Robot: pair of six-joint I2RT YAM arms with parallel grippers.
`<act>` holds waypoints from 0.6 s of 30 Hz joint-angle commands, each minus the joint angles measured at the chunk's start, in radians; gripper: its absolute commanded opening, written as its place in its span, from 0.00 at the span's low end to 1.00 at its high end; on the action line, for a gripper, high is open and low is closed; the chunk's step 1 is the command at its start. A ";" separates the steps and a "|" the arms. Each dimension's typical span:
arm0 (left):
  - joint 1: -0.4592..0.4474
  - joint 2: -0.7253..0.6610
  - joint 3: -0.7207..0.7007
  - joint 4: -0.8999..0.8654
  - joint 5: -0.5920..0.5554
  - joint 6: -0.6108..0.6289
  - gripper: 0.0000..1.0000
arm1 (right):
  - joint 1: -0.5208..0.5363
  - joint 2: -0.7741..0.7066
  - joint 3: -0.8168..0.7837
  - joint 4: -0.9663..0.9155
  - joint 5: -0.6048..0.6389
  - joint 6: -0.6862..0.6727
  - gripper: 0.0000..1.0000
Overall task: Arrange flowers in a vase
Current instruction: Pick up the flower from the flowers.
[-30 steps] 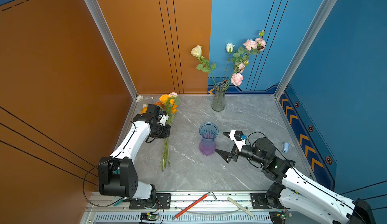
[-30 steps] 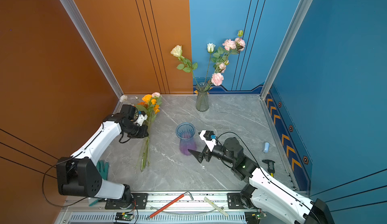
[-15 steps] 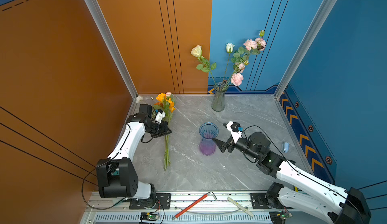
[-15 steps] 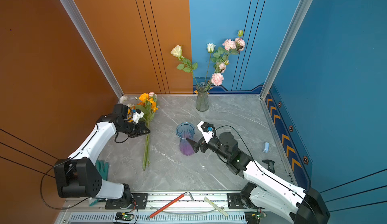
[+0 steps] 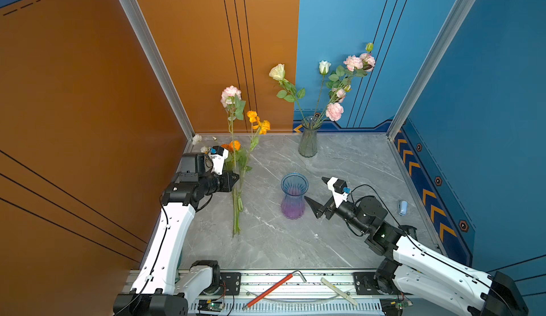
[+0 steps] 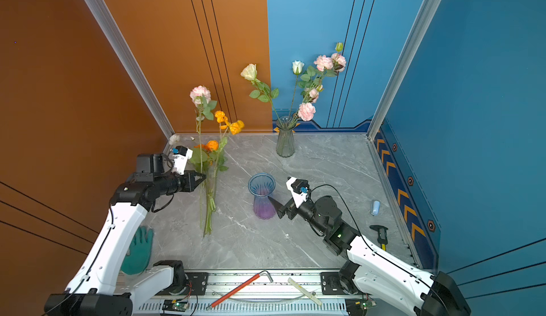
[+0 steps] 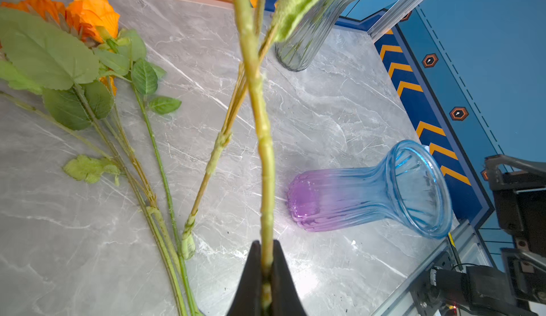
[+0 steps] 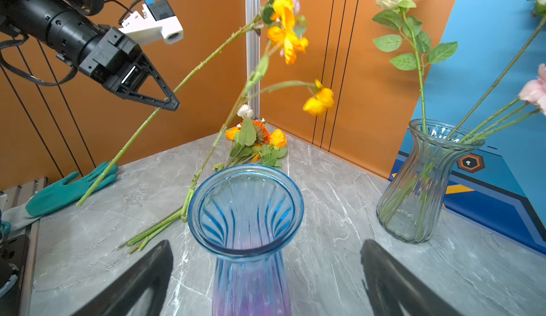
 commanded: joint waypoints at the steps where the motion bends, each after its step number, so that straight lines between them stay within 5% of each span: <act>1: 0.000 -0.014 -0.015 0.049 -0.023 -0.003 0.00 | -0.002 0.006 -0.015 0.023 0.008 -0.004 1.00; 11: -0.025 0.036 -0.003 -0.075 -0.109 0.013 0.00 | -0.010 -0.008 -0.013 0.002 0.023 -0.001 1.00; 18: -0.257 -0.127 -0.014 0.122 -0.229 0.039 0.00 | -0.031 -0.019 -0.025 0.014 0.020 0.021 1.00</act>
